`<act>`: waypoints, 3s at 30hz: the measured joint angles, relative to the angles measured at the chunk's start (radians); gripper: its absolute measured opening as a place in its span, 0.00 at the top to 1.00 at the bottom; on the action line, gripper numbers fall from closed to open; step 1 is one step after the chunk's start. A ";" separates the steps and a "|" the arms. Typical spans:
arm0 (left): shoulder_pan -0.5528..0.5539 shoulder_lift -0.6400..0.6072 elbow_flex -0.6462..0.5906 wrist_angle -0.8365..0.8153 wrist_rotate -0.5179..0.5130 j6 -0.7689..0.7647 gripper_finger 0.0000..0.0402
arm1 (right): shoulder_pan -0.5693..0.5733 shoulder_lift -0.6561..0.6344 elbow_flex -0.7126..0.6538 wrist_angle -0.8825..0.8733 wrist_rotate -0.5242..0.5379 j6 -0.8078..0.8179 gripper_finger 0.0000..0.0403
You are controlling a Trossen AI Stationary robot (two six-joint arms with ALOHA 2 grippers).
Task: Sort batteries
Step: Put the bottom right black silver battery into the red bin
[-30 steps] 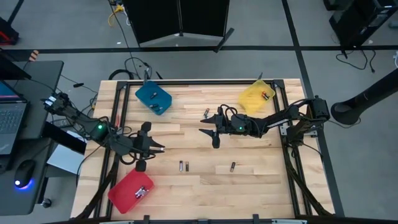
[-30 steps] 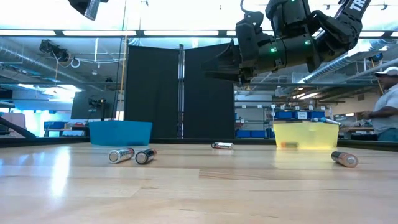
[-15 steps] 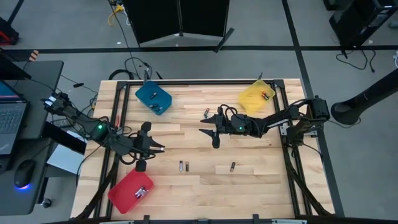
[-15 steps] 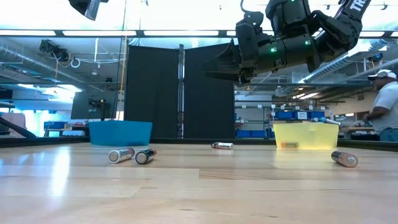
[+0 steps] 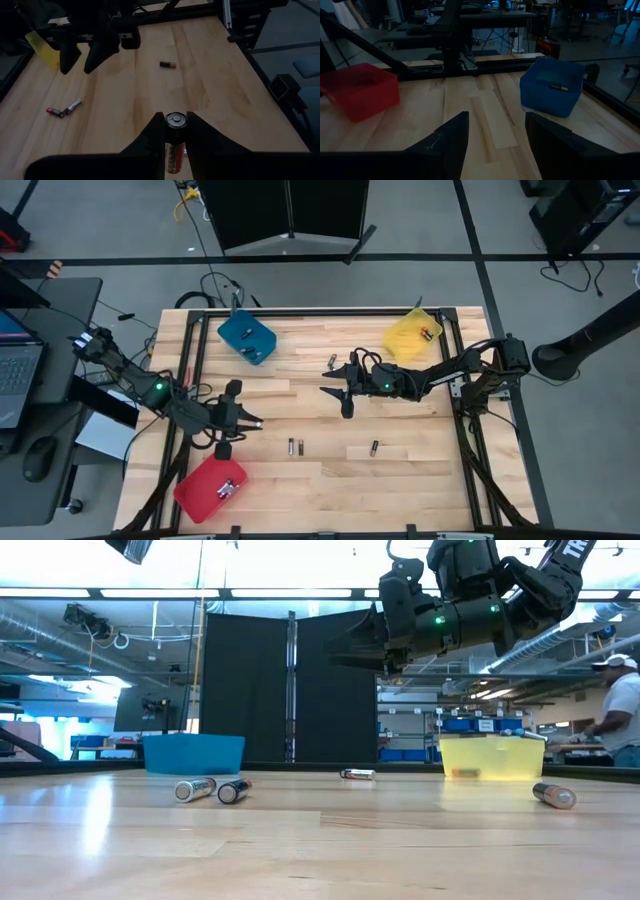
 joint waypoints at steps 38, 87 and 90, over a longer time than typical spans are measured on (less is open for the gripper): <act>-0.006 0.000 0.000 0.004 0.002 -0.004 0.87 | 0.000 0.000 0.000 0.000 0.000 0.000 0.48; -0.292 0.452 0.009 -0.267 0.398 -0.688 0.87 | 0.000 0.000 0.000 0.001 0.000 0.000 0.48; -0.275 0.452 -0.019 -0.240 0.389 -0.688 0.87 | 0.000 0.000 0.000 0.001 0.000 0.000 0.49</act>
